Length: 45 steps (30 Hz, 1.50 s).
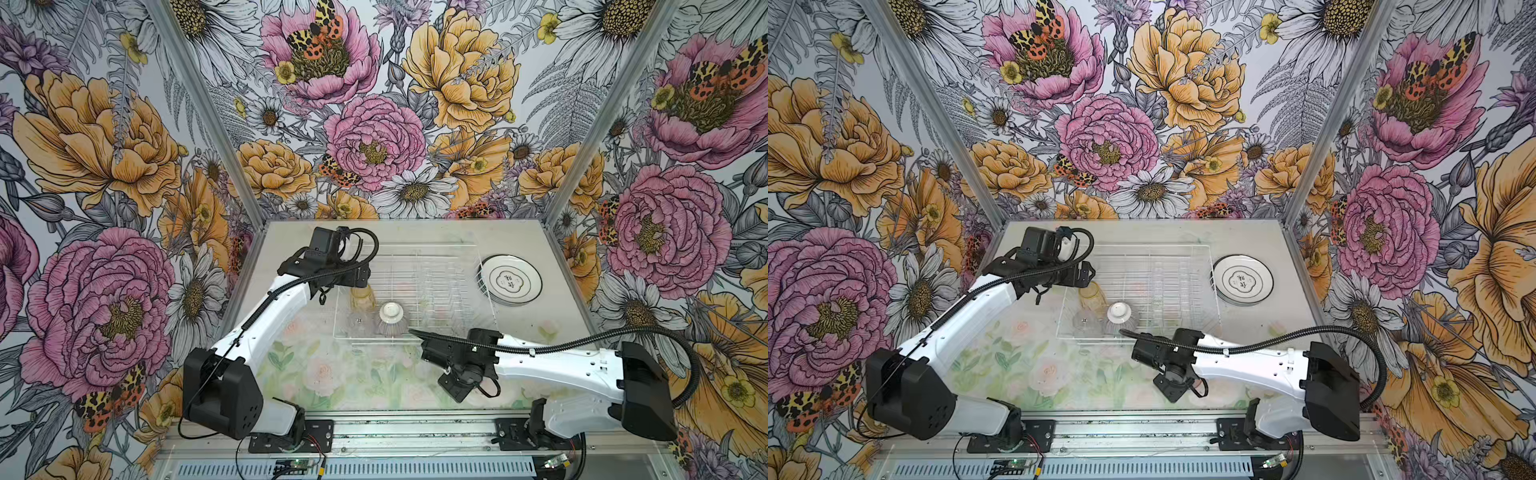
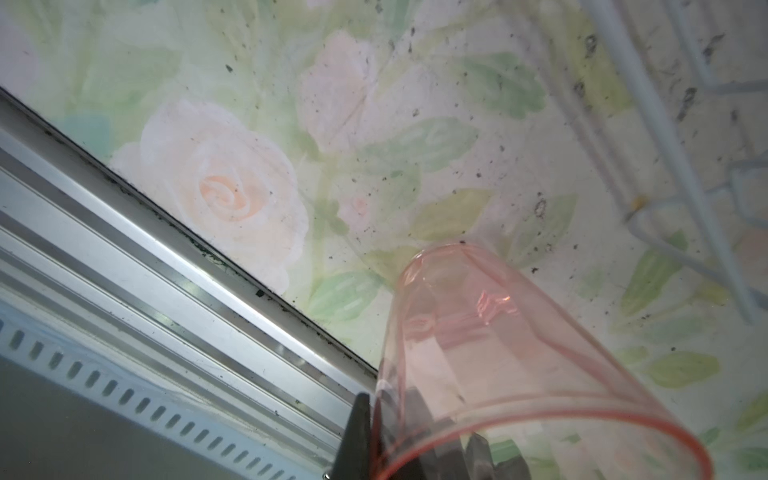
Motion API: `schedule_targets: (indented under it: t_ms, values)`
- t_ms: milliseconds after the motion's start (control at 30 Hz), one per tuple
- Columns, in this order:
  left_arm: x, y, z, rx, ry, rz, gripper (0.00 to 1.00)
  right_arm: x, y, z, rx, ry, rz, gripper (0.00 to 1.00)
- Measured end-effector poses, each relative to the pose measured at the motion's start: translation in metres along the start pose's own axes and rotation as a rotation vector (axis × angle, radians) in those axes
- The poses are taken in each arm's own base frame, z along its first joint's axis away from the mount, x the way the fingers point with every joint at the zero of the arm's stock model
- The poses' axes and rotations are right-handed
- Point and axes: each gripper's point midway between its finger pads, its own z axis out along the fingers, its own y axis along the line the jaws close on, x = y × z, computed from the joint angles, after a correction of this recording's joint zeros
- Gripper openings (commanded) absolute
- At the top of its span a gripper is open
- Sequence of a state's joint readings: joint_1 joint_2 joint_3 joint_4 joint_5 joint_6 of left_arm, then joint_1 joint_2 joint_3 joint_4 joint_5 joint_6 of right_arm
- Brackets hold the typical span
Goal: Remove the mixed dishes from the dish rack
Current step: 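Carry the pink glass with the right gripper toward the table edge nearest the robot, then set the pink glass upside down on the table and open the right gripper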
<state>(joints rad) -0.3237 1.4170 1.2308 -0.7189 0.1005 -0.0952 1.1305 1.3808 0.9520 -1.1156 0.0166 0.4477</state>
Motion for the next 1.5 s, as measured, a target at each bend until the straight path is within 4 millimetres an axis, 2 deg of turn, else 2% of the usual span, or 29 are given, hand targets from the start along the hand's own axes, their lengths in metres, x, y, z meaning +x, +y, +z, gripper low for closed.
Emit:
schedule_targets:
  t_ms: [200,233,300,467,600,733,833,1067,1167,1300,1500]
  values:
    - [-0.003,0.0,0.0,-0.001,0.007,0.0,0.99,-0.004,-0.002,0.002,-0.025,0.027,-0.007,0.0]
    - [-0.004,0.0,0.0,-0.001,0.007,0.0,0.99,-0.004,-0.002,0.002,-0.029,0.027,-0.006,0.03]
    - [-0.004,0.0,0.0,0.0,0.008,0.0,0.99,-0.004,-0.002,0.002,-0.036,0.029,-0.002,0.15]
    - [-0.003,-0.001,0.001,0.001,0.017,-0.001,0.99,-0.006,-0.003,0.002,-0.04,0.026,-0.008,0.23]
    - [-0.003,-0.001,0.005,0.002,0.025,-0.001,0.99,-0.009,-0.003,0.001,-0.041,0.016,-0.005,0.37]
    - [0.0,-0.002,0.005,0.005,0.038,0.009,0.99,-0.016,-0.002,-0.008,-0.048,-0.026,-0.007,0.47]
    - [0.004,-0.008,0.004,0.008,0.054,0.031,0.99,-0.025,-0.001,-0.029,-0.071,-0.111,-0.004,0.54]
    - [0.015,-0.031,0.004,0.009,0.11,0.102,0.99,-0.052,-0.004,-0.119,-0.152,-0.45,0.019,0.61]
    - [0.021,-0.034,0.01,-0.007,0.149,0.121,0.99,-0.058,-0.008,-0.15,-0.176,-0.575,0.033,0.62]
    - [0.032,-0.028,0.025,-0.039,0.219,0.121,0.99,-0.059,-0.016,-0.166,-0.172,-0.649,0.054,0.61]
    - [0.047,-0.021,0.047,-0.068,0.314,0.12,0.99,-0.063,-0.023,-0.166,-0.152,-0.67,0.078,0.62]
